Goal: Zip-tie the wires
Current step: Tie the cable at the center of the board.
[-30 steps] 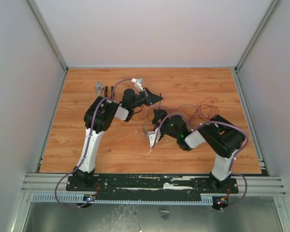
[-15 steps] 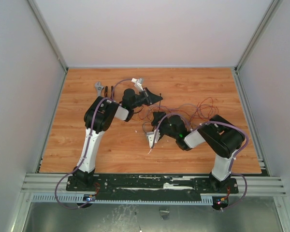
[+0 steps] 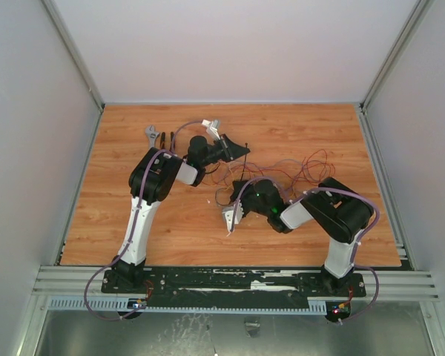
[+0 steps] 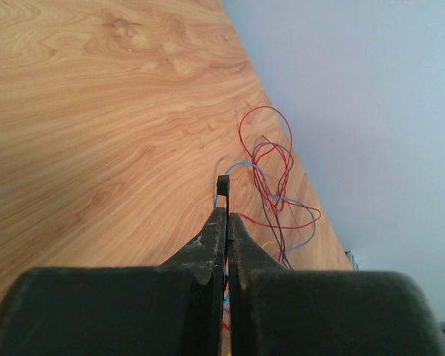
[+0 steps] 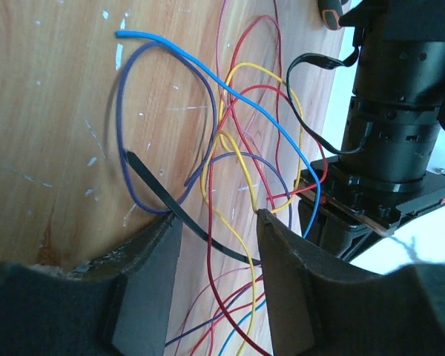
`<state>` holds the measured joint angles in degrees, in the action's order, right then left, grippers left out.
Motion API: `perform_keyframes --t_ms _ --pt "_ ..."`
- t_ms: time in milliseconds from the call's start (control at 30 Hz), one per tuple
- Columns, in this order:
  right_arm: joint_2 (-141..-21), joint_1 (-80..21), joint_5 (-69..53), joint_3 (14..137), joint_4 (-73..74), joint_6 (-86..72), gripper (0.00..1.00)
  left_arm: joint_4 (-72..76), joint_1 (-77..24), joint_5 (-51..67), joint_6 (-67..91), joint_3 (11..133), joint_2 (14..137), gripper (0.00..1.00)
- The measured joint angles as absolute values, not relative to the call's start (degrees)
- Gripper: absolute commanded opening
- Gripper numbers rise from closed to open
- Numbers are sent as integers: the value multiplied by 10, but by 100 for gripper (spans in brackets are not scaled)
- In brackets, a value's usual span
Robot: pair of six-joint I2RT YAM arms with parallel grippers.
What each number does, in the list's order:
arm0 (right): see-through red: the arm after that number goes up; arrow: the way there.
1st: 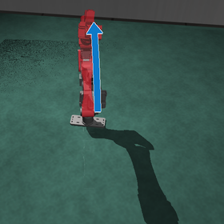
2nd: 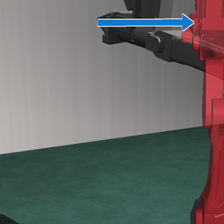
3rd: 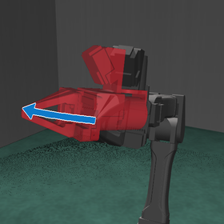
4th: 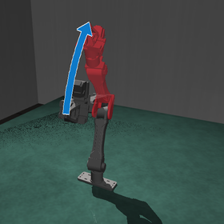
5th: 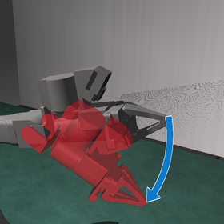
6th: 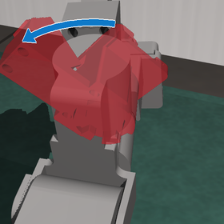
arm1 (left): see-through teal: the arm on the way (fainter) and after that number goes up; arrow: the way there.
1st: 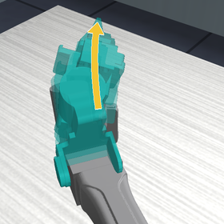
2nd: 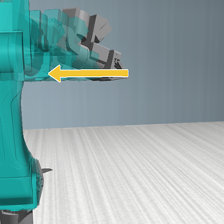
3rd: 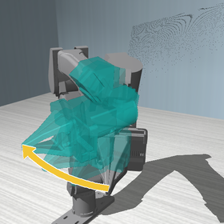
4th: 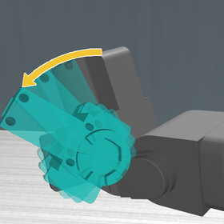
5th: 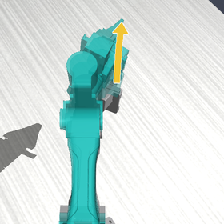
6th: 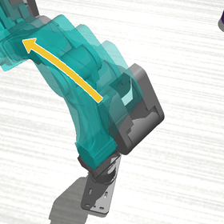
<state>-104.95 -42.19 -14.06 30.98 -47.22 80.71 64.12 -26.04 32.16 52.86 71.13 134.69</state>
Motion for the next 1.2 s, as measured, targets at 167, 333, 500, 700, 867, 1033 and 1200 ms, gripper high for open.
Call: perform_keyframes --t_ms 167,333,500,700,867,1033,1200 --pt "-1050 -430 -134 310 -470 803 40 641 -261 322 529 714 1347 0" --pt "-1050 -431 -132 310 -465 791 33 640 -261 322 529 714 1347 0" --pt "-1050 -431 -130 310 -463 780 18 639 -261 322 529 717 1347 0" --pt "-1047 -431 -124 310 -462 754 0 639 -261 322 529 717 1347 0" --pt "-1026 -428 -132 325 -410 706 0 638 -261 326 528 717 1347 0" --pt "-990 -411 -166 366 -328 626 0 637 -261 332 528 717 1347 0" --pt "-961 -383 -215 408 -241 547 0 637 -261 334 525 717 1347 0"
